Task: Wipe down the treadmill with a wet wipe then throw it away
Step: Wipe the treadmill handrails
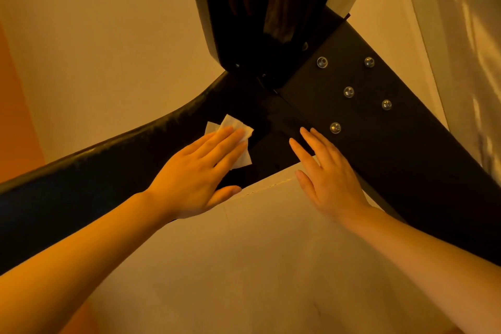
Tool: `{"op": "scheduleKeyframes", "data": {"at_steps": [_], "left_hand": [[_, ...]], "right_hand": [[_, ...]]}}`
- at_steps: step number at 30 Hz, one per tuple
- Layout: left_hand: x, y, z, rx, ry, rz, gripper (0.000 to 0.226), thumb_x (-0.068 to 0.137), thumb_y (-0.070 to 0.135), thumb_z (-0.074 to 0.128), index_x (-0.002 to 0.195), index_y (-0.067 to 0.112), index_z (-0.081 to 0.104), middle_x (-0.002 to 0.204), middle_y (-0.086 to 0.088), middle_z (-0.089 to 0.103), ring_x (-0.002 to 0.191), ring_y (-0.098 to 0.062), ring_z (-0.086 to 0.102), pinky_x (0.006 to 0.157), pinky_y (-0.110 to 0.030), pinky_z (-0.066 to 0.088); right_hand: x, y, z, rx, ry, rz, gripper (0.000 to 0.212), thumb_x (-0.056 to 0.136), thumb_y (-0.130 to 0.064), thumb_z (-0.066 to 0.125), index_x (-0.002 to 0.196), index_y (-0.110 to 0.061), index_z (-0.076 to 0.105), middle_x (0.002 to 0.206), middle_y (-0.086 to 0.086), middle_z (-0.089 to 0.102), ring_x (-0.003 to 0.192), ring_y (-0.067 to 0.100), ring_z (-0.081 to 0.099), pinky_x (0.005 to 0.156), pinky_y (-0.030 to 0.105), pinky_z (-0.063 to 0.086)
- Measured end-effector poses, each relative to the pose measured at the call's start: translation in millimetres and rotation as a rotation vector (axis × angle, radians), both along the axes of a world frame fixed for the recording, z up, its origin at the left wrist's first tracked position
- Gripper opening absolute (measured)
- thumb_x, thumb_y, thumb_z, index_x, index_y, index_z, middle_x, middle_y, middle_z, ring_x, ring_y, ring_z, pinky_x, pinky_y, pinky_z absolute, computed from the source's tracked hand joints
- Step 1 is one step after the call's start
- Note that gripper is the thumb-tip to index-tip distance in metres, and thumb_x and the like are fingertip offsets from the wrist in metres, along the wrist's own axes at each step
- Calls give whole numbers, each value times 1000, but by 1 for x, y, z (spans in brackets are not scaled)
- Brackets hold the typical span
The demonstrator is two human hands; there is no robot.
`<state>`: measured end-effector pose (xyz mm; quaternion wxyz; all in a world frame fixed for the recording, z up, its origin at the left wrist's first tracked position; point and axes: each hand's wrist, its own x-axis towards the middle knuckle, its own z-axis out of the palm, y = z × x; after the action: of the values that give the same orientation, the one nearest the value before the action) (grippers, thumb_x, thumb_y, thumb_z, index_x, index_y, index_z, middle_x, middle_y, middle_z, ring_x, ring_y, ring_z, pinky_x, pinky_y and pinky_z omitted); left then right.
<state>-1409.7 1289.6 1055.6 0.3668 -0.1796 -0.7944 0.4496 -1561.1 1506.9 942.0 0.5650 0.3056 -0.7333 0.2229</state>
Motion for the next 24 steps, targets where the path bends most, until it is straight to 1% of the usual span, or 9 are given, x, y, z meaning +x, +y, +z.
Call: {"op": "scheduleKeyframes", "data": {"at_steps": [3,5,7,9,12,15,19,21,24], "left_hand": [[-9,13,5,10,-26,18,75,98,62,19,152,10,28,157,-12,27,146,-31,21,113,-47,19],[-17,28,9,18,-32,21,76,98,64,16,153,12,25,159,-10,24,147,-28,16,115,-44,15],[-27,47,13,29,-26,17,78,96,66,9,155,15,9,162,-6,7,148,-23,-1,117,-37,3],[-37,63,16,27,-15,58,79,93,67,4,153,18,-8,160,-3,-12,144,-19,-19,116,-33,-9],[-45,75,18,39,-22,71,79,91,67,2,153,19,-11,157,-1,-19,142,-17,-25,115,-33,-12],[-44,65,16,7,-7,64,79,92,67,2,154,18,-5,160,-3,-10,144,-19,-19,116,-33,-9],[-31,39,10,-23,-29,28,77,96,65,12,155,15,18,161,-8,17,148,-26,8,116,-40,9],[-22,23,6,-26,-49,16,76,98,63,18,154,13,24,160,-9,23,148,-28,15,115,-43,14],[-9,6,-1,-31,-55,7,75,98,62,21,154,12,26,159,-10,24,147,-30,19,115,-46,19]], "right_hand": [[0,5,-1,29,1,-19,52,103,-37,26,151,-18,32,157,10,29,146,27,23,110,39,28],[0,9,-3,55,3,-52,52,103,-38,26,151,-18,31,158,9,28,146,26,23,110,37,27],[-1,12,-6,66,1,-77,53,103,-39,25,151,-19,30,158,10,28,146,26,23,109,37,27],[-1,13,-7,64,-1,-81,53,103,-40,26,151,-18,31,157,10,29,146,27,25,108,36,28],[-1,14,-7,59,3,-72,53,102,-41,26,150,-18,32,156,11,31,145,28,27,107,37,32],[-2,15,-8,67,6,-72,54,102,-41,28,150,-18,32,156,11,31,145,28,28,105,39,37],[-4,15,-9,70,20,-60,54,101,-40,28,150,-18,31,157,11,30,145,28,26,104,39,37],[-6,14,-10,62,21,-46,54,102,-40,27,151,-18,30,157,11,29,145,28,25,104,39,37],[-7,12,-11,42,12,-29,54,102,-40,27,151,-18,29,158,11,28,145,29,24,105,41,38]]}}
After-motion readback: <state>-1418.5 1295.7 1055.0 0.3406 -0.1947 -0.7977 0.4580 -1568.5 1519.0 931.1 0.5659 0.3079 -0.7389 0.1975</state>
